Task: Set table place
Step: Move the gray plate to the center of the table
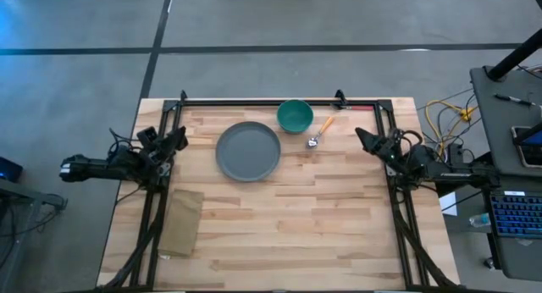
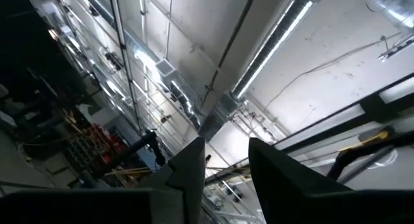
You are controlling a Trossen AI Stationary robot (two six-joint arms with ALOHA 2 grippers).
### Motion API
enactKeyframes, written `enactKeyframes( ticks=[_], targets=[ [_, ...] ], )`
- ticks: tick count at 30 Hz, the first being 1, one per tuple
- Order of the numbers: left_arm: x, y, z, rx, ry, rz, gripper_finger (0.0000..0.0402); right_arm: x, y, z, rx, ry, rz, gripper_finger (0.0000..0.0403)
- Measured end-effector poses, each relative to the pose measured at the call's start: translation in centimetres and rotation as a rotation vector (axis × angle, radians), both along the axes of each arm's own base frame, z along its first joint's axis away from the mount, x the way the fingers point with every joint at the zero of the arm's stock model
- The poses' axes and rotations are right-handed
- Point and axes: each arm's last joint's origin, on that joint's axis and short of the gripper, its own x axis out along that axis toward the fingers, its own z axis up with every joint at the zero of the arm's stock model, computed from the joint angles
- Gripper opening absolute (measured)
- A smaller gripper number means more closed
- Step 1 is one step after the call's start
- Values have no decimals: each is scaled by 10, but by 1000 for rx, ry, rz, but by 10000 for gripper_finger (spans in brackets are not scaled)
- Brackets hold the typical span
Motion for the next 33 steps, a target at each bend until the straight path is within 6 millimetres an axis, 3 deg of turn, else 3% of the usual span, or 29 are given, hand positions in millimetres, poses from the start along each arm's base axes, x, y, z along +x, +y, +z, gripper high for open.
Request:
enactKeyframes(
  ticks=[9, 18, 25, 33],
  targets=[
    [5, -1, -1, 51, 68, 5, 105, -1, -2, 3, 5, -28, -71, 128],
    [30, -4, 10, 61, 592, -90, 105, 9, 1, 15, -86, -104, 52, 128],
    [44, -6, 27, 78, 763, -138, 105, 30, 0, 18, -24, -4, 77, 128],
    [70, -6, 32, 96, 902, -129, 105, 67, -2, 44, -65, 220, 69, 128]
  ],
)
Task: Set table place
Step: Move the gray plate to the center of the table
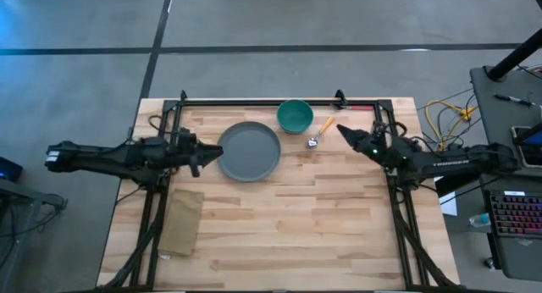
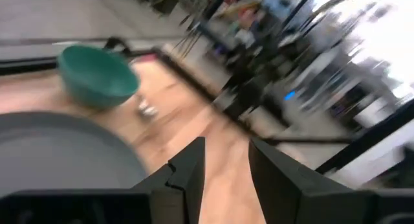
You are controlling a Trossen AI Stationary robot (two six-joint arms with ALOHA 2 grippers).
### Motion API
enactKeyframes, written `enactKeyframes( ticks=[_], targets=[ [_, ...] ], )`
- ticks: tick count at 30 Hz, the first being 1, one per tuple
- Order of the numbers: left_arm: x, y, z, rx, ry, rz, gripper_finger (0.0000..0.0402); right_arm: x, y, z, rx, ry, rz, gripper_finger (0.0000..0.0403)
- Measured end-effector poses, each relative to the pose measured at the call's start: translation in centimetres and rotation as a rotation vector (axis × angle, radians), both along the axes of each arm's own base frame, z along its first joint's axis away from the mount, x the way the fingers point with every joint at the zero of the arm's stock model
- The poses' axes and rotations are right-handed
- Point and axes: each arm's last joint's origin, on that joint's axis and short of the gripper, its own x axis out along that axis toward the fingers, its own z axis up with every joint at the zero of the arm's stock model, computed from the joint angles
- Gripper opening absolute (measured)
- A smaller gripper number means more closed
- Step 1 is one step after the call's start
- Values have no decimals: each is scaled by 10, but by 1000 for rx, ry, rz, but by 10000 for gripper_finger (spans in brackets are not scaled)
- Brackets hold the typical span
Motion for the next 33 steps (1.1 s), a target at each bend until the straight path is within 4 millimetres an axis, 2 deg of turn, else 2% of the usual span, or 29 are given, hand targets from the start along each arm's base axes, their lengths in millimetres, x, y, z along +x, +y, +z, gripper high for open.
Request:
enactKeyframes(
  ticks=[5, 9, 14, 17, 23, 26, 33],
  targets=[
    [23, 8, -14, 20, 253, 22, 105, 16, -5, 2, 148, 419, -33, 128],
    [44, 21, -22, -16, 340, -1, 105, 17, -11, 9, 254, 627, -100, 127],
    [69, 37, -35, -13, 466, -35, 105, 25, -20, 26, 279, 689, -85, 127],
    [84, 45, -45, -11, 529, -67, 100, 33, -27, 30, 275, 740, -60, 127],
    [107, 50, -75, -32, 672, -152, 39, 53, -40, 34, 239, 819, -31, 127],
    [115, 50, -80, -38, 694, -169, 7, 63, -43, 35, 220, 875, -3, 127],
    [125, 52, -86, -41, 721, -168, 1, 81, -49, 41, 187, 970, 13, 127]
  ],
)
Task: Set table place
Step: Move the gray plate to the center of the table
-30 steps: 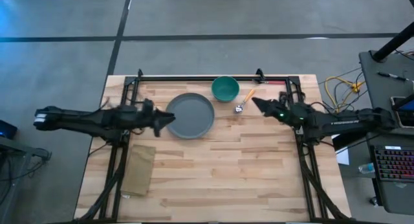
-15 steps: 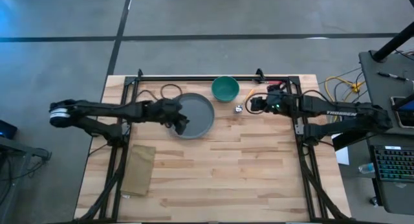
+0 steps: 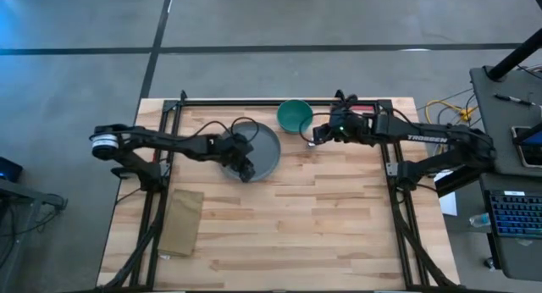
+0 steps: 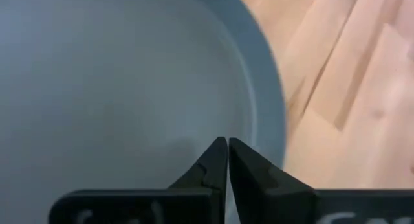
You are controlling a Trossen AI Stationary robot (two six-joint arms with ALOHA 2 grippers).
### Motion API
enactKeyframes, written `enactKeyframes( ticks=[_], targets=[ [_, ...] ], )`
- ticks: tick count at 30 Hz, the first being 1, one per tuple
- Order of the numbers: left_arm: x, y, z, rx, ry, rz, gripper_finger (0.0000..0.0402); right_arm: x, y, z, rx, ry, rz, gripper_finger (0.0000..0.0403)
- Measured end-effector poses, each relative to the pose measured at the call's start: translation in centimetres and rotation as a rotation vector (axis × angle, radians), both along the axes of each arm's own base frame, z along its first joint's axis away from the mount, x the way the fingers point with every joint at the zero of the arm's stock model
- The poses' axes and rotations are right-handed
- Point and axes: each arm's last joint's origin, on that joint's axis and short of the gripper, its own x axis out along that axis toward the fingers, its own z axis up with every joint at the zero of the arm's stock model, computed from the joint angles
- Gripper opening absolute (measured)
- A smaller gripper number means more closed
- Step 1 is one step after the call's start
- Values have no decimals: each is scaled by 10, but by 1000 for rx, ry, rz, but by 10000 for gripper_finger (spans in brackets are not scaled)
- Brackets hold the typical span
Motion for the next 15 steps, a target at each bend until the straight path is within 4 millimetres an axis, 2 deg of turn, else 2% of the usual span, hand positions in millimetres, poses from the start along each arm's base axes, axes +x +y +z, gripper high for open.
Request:
enactKeyframes(
  ticks=[7, 15],
  targets=[
    [5, -6, -17, 22, 71, -24, 0, 9, -7, 12, -18, -15, -1, 127],
    [5, -13, -26, 44, 130, -54, 0, 6, -24, 25, -23, -45, -21, 127]
  ],
)
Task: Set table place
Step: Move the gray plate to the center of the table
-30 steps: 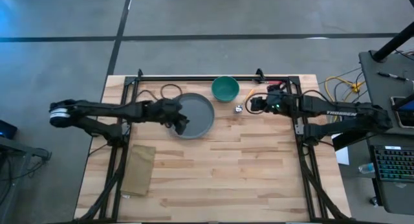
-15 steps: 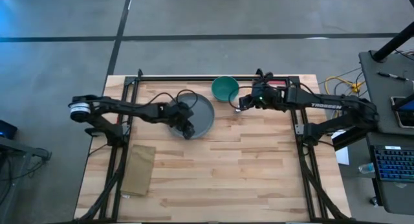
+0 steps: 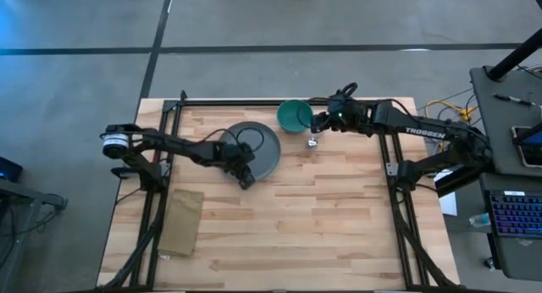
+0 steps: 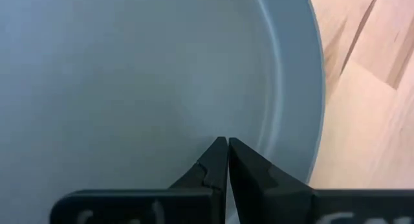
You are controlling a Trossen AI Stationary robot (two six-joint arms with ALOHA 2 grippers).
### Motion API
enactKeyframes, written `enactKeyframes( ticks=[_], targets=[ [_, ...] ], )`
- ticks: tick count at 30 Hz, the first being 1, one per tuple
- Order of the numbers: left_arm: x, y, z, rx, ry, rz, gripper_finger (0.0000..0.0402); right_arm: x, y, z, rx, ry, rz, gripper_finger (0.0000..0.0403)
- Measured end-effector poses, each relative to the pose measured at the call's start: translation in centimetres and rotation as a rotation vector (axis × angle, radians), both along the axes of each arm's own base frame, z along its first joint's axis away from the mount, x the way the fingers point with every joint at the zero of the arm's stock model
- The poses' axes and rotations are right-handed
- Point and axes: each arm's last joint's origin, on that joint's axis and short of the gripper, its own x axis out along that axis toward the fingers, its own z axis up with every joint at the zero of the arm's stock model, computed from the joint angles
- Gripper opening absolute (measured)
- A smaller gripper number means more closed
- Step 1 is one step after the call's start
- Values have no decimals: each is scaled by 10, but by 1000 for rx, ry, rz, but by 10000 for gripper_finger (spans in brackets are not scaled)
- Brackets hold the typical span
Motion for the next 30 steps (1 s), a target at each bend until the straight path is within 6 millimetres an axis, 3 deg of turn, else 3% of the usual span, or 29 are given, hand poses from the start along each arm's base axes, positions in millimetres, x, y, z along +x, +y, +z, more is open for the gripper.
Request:
enactKeyframes(
  ticks=[21, 30],
  targets=[
    [0, -20, -6, -8, 53, -147, 0, -6, -2, -9, 11, 88, 34, 96],
    [6, -49, -10, -54, 11, -214, 0, -11, 2, -14, 36, 173, 52, 93]
  ],
)
